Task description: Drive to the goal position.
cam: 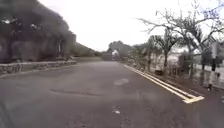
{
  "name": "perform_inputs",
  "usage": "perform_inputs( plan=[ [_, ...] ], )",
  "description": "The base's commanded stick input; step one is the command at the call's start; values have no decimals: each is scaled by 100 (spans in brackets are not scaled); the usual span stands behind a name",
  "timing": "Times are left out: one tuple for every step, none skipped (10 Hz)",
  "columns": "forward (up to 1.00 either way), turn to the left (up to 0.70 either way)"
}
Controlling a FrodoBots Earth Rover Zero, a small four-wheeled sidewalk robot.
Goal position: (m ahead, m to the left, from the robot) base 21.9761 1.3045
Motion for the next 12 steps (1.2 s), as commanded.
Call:
perform_inputs(
  plan=[
    [70, 0],
    [70, 0],
    [70, 0],
    [70, 0],
    [70, 0],
    [70, 0],
    [70, 0],
    [70, 0],
    [70, 0],
    [70, 0],
    [70, 0],
    [70, 0]
  ],
)
